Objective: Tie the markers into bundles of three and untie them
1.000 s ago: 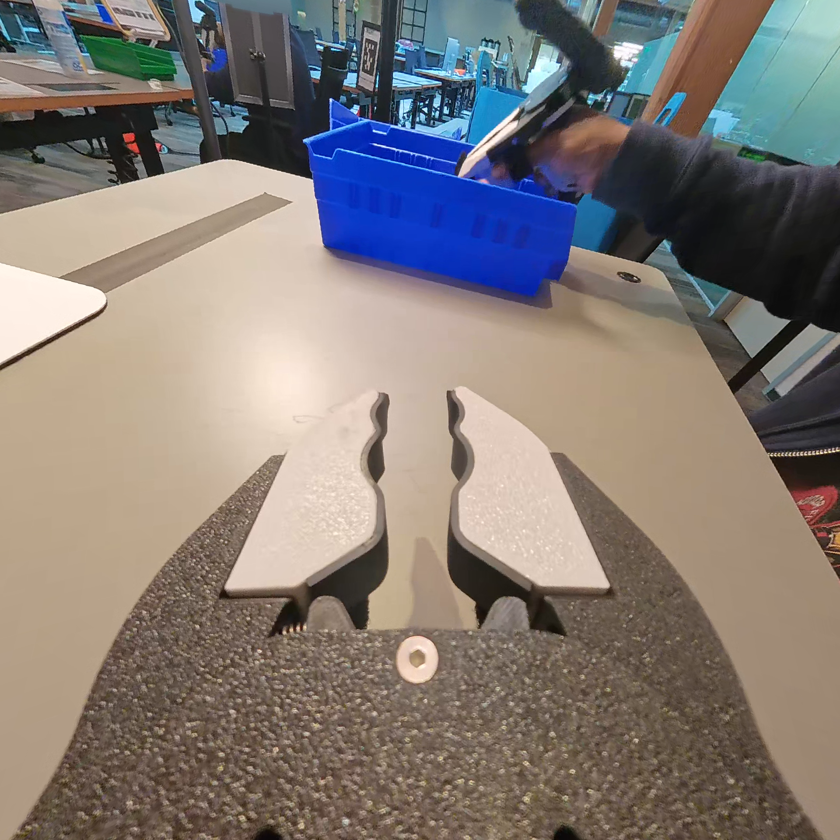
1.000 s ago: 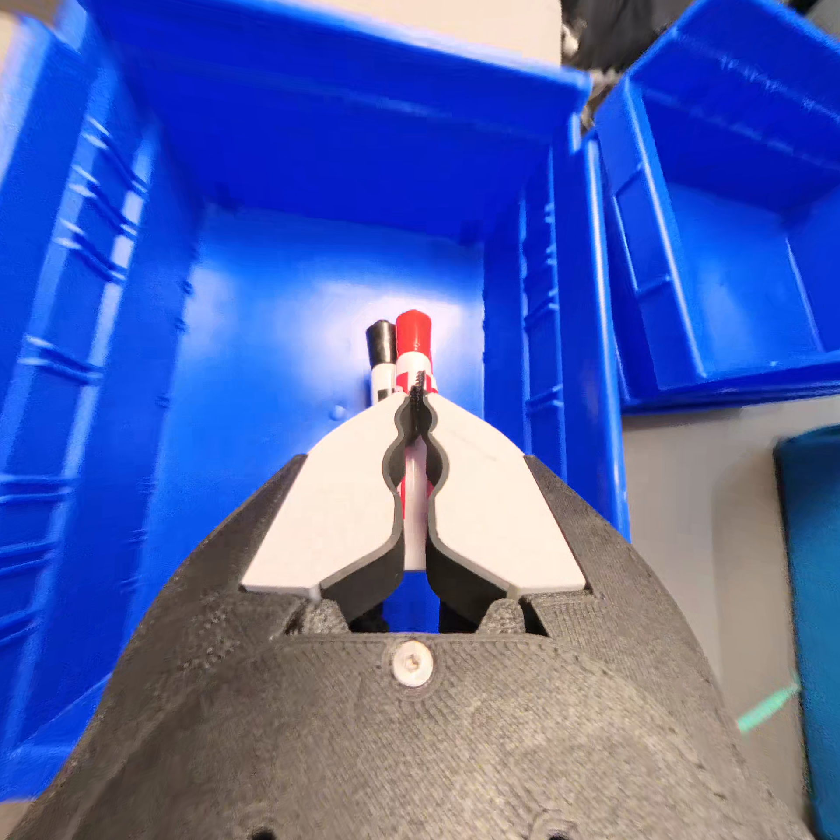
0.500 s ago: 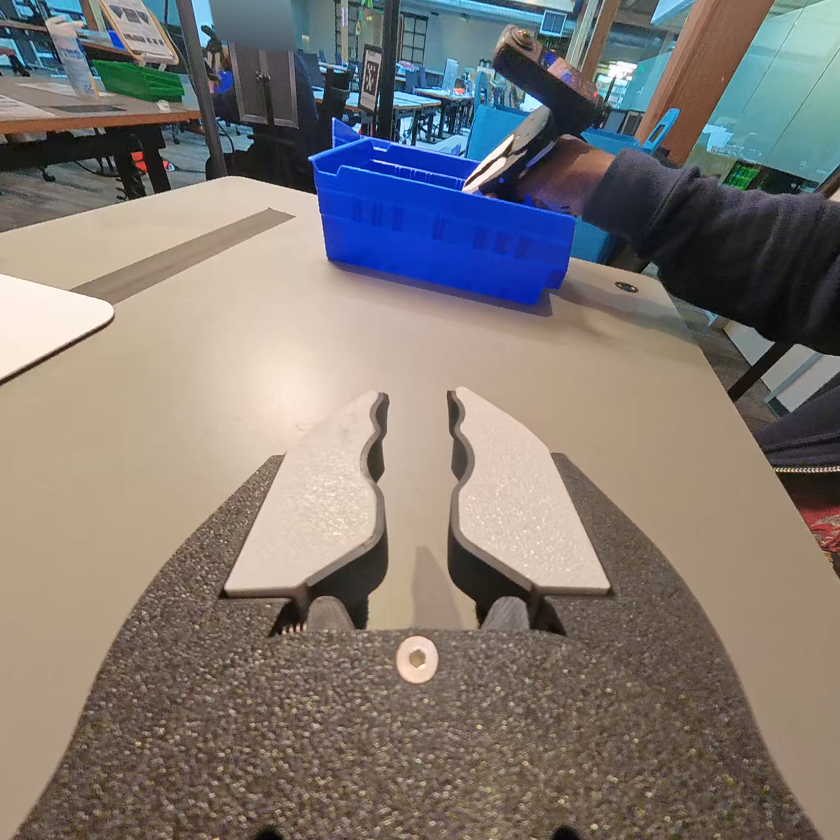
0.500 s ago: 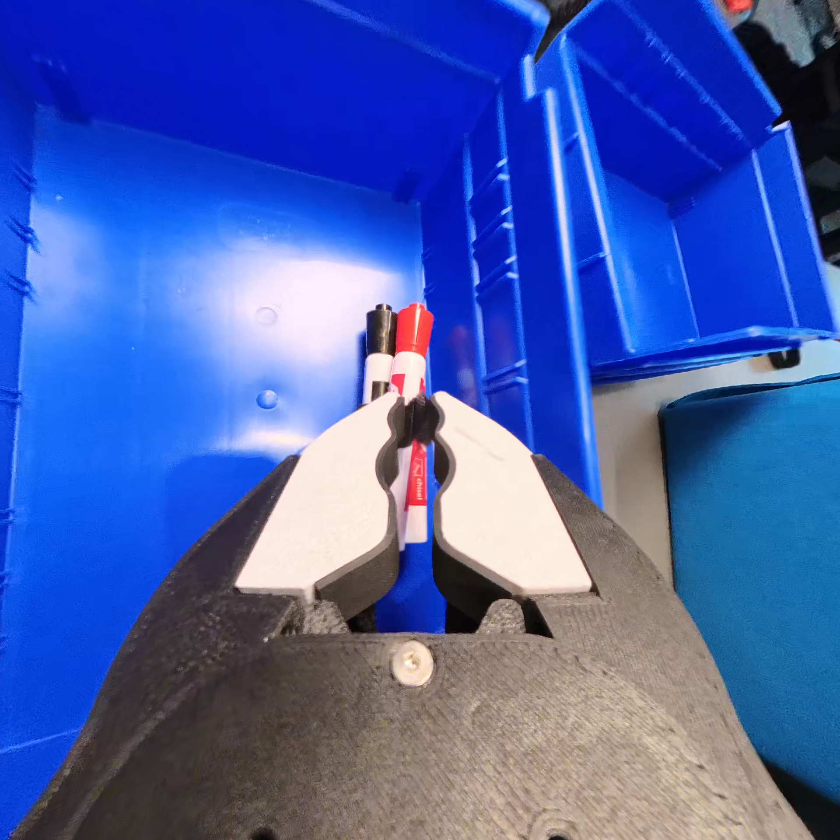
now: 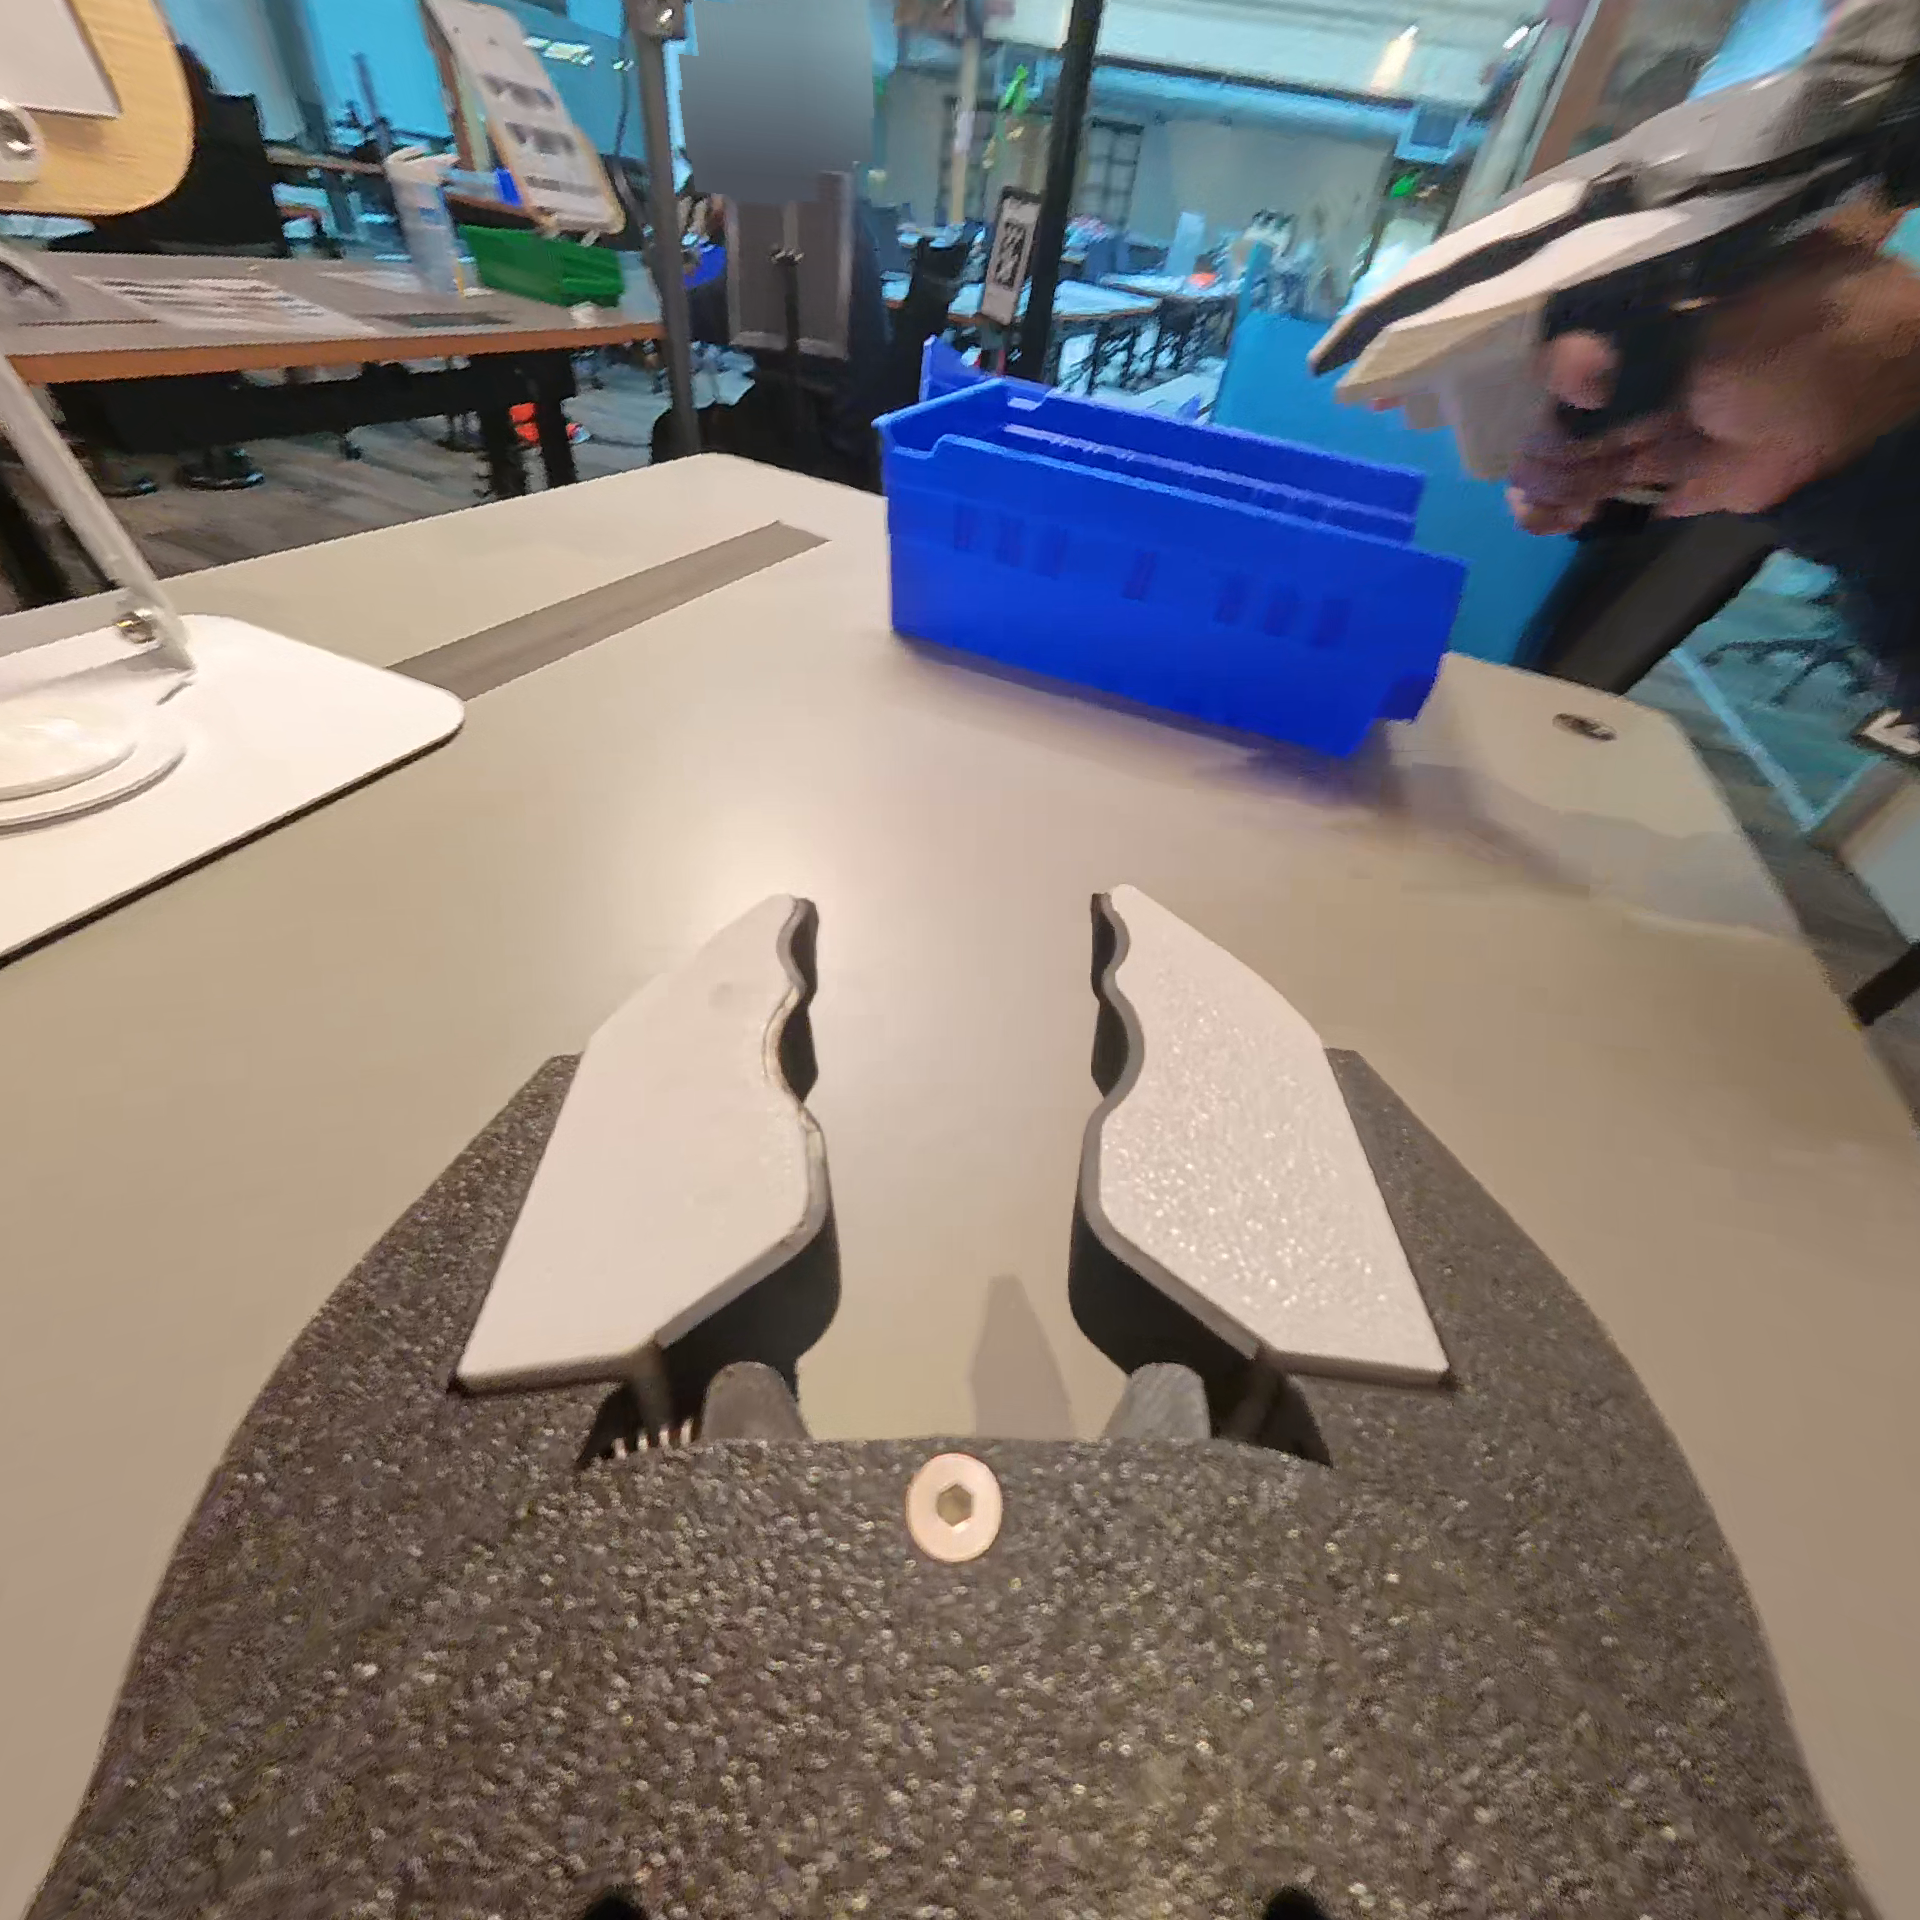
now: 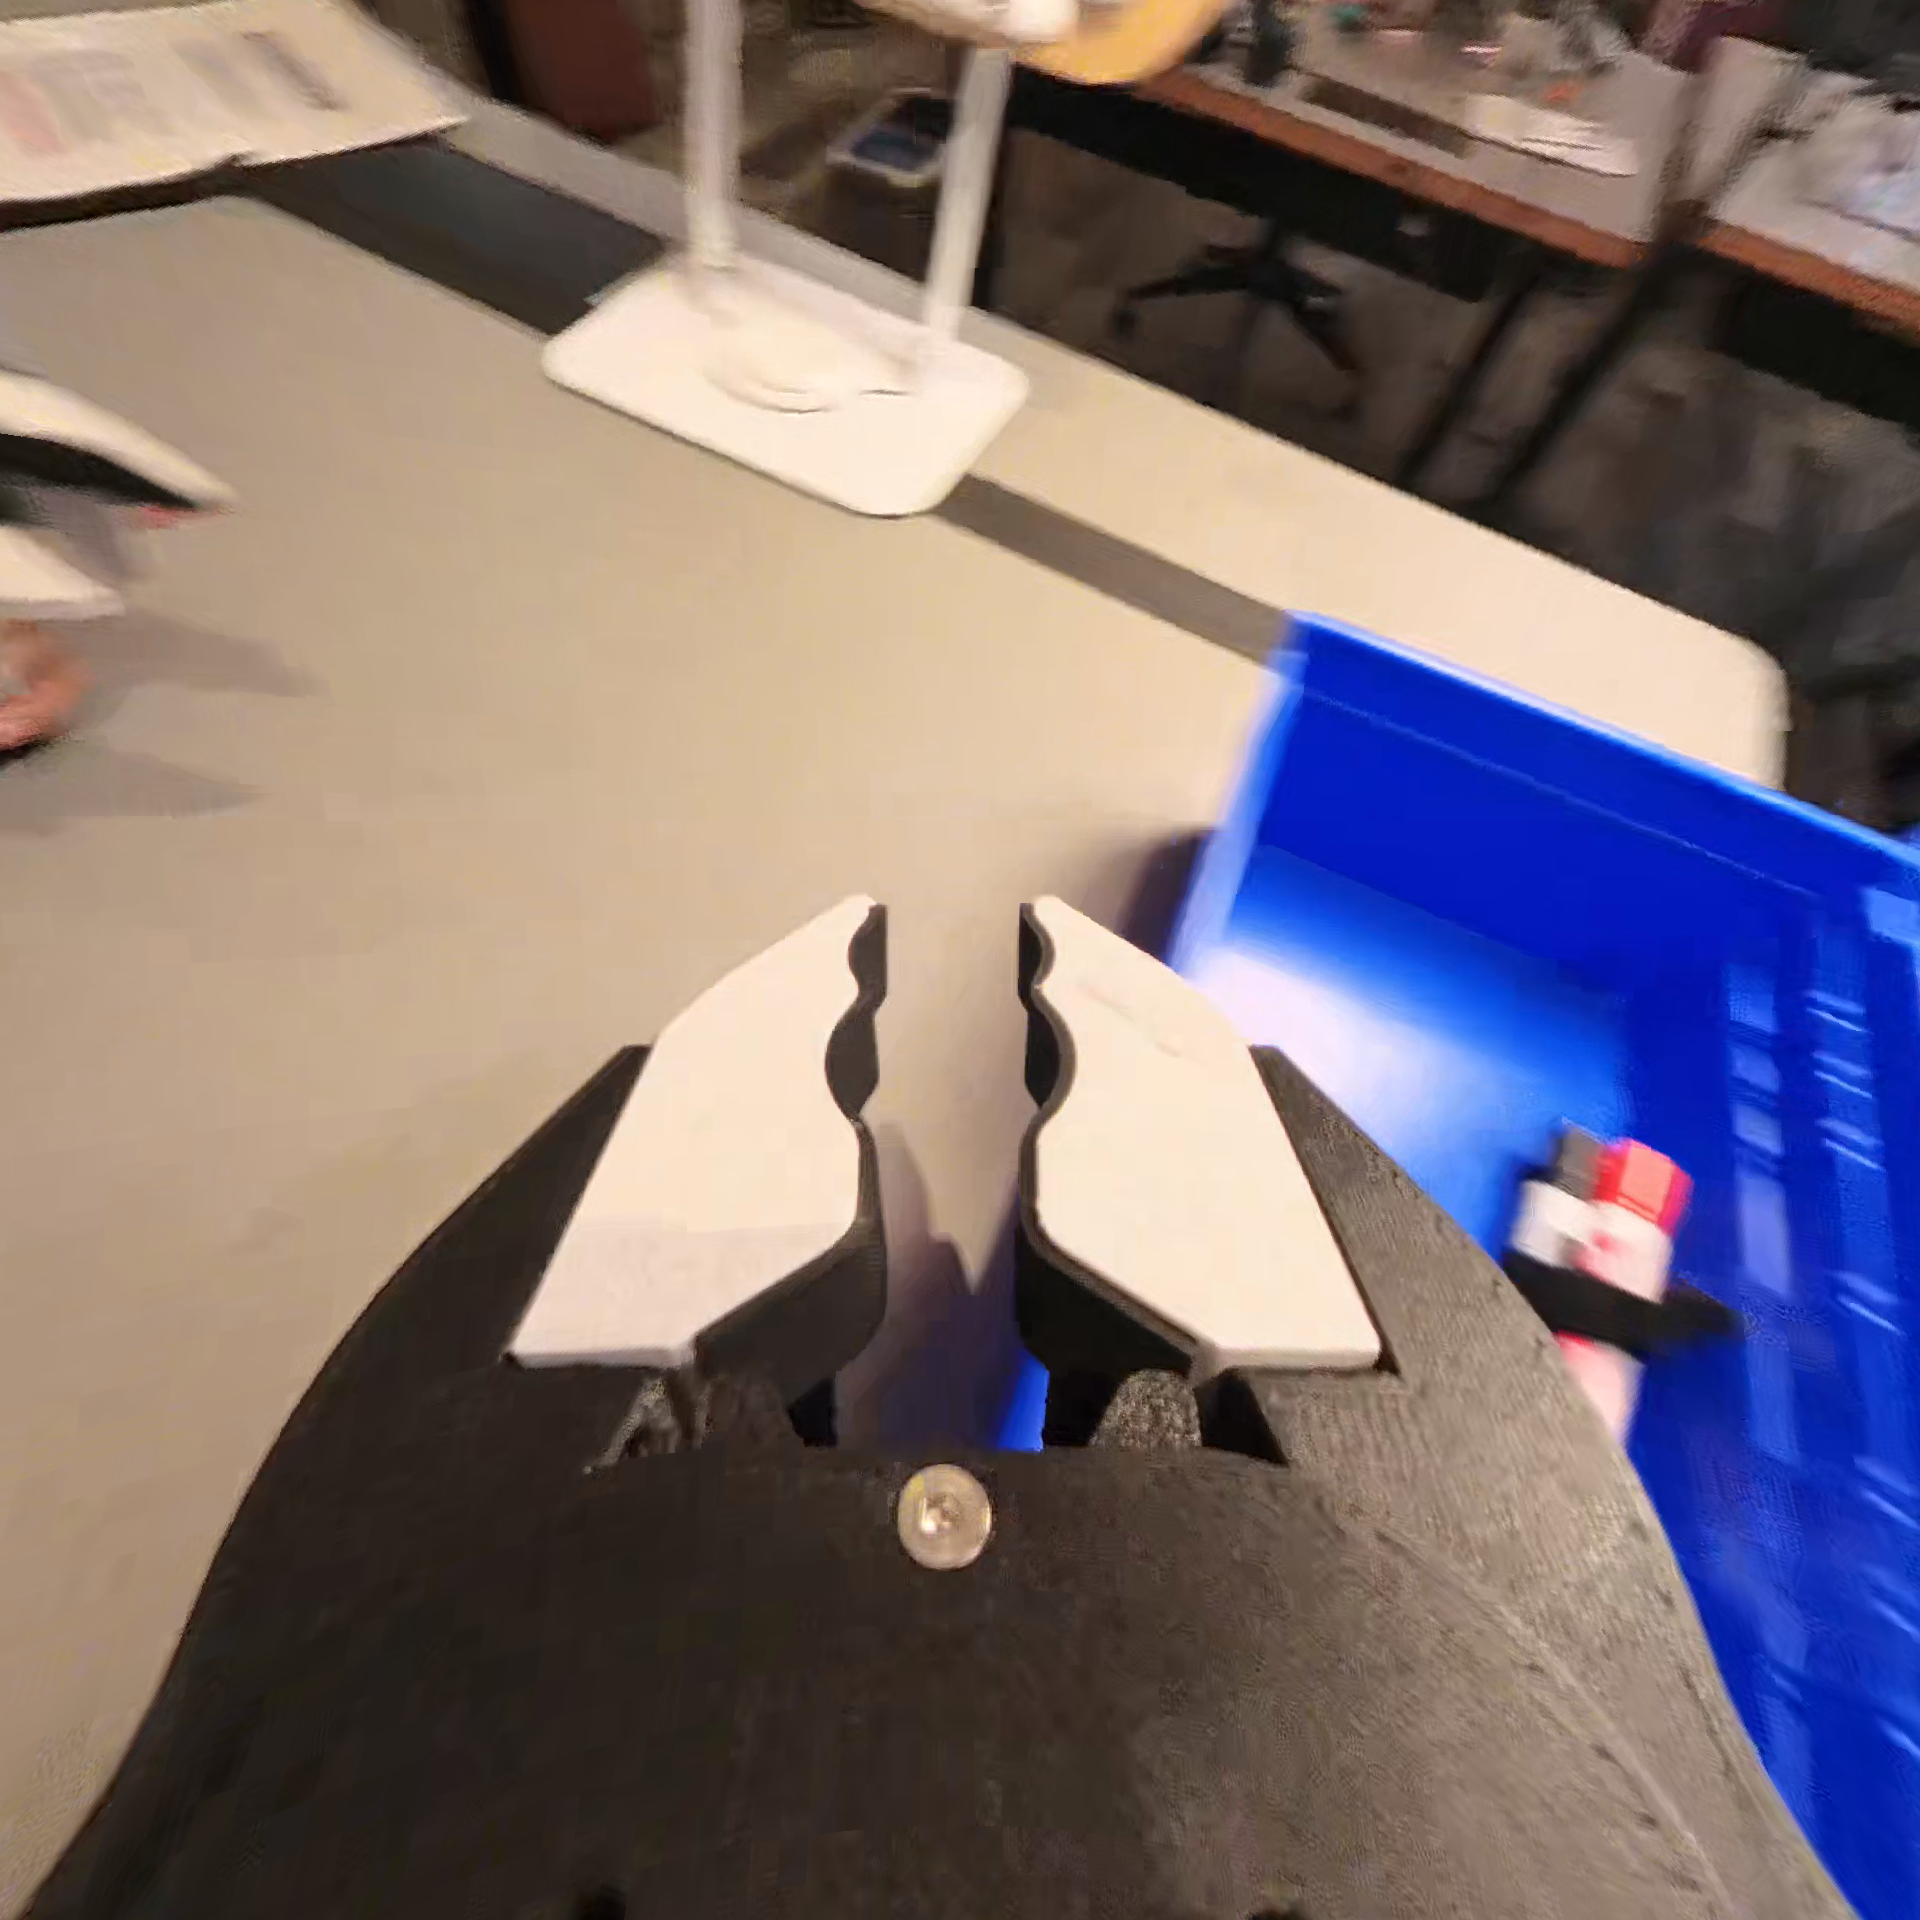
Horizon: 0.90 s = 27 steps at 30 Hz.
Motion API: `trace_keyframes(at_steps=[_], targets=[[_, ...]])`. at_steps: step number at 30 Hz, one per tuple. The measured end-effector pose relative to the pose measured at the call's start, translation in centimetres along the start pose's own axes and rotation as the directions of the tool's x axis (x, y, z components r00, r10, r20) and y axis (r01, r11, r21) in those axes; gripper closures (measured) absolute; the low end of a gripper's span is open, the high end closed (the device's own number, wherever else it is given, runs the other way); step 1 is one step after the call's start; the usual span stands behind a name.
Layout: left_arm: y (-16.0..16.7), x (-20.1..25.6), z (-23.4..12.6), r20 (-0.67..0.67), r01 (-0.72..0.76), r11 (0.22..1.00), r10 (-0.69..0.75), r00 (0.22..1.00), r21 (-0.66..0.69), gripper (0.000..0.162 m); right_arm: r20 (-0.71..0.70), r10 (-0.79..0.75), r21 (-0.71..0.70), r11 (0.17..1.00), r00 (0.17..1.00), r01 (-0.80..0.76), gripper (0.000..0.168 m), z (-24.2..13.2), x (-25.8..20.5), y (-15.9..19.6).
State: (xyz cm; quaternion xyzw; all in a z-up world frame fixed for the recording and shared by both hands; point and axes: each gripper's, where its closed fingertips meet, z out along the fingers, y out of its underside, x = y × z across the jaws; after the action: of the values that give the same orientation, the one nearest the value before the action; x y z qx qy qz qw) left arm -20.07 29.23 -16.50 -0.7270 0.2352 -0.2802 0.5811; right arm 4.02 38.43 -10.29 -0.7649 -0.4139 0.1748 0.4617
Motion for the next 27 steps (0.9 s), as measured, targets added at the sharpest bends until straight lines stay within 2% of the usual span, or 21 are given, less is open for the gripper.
trace_keyframes(at_steps=[3,6,10,13,17,19,21,22,24,26,27], targets=[[0.7,-0.9,0.1,0.078,-0.027,0.998,0.032,0.996,-0.058,0.103,0.141,-0.031,0.016,0.999,0.989,0.03,0.142,3.2,-7.0,0.5],[0.7,-1.1,0.0,0.106,-0.018,0.998,0.024,0.994,-0.058,0.102,0.273,-0.007,0.013,1.0,0.962,0.004,0.131,6.9,-12.6,1.8],[0.1,-1.7,-1.4,0.162,-0.015,0.997,0.026,0.986,-0.07,0.1,0.389,0.028,0.024,0.999,0.921,-0.041,0.124,10.2,-17.3,2.7],[-1.6,-2.2,-4.7,0.244,0.017,0.994,0.009,0.97,-0.107,0.101,0.447,0.023,0.002,1.0,0.894,-0.027,0.122,11.0,-19.3,3.4],[-5.5,-4.2,-13.5,0.428,0.119,0.967,-0.011,0.904,-0.225,0.105,0.452,-0.01,-0.011,1.0,0.892,0.016,0.123,11.1,-19.6,4.2],[-7.4,-5.4,-19.6,0.543,0.182,0.945,-0.005,0.84,-0.273,0.109,0.462,-0.001,-0.032,0.999,0.887,0.018,0.124,11.2,-19.7,4.5],[-8.7,-7.4,-26.8,0.668,0.206,0.93,0.055,0.742,-0.305,0.114,0.472,-0.005,-0.038,0.999,0.881,0.025,0.123,11.3,-19.8,4.6],[-8.7,-8.7,-30.6,0.725,0.238,0.915,0.08,0.684,-0.325,0.115,0.477,-0.012,-0.034,0.999,0.879,0.032,0.123,11.2,-19.9,4.6],[-7.7,-11.0,-36.8,0.796,0.355,0.886,0.024,0.605,-0.297,0.115,0.486,-0.025,-0.029,0.999,0.874,0.045,0.123,11.0,-20.2,4.7],[-4.2,-13.1,-41.4,0.828,0.48,0.819,-0.012,0.561,-0.314,0.118,0.487,-0.032,-0.03,0.998,0.873,0.054,0.123,11.0,-20.3,4.8],[-1.4,-13.8,-43.2,0.834,0.553,0.756,-0.018,0.552,-0.35,0.117,0.489,-0.033,-0.033,0.998,0.872,0.056,0.123,11.0,-20.3,4.8]])
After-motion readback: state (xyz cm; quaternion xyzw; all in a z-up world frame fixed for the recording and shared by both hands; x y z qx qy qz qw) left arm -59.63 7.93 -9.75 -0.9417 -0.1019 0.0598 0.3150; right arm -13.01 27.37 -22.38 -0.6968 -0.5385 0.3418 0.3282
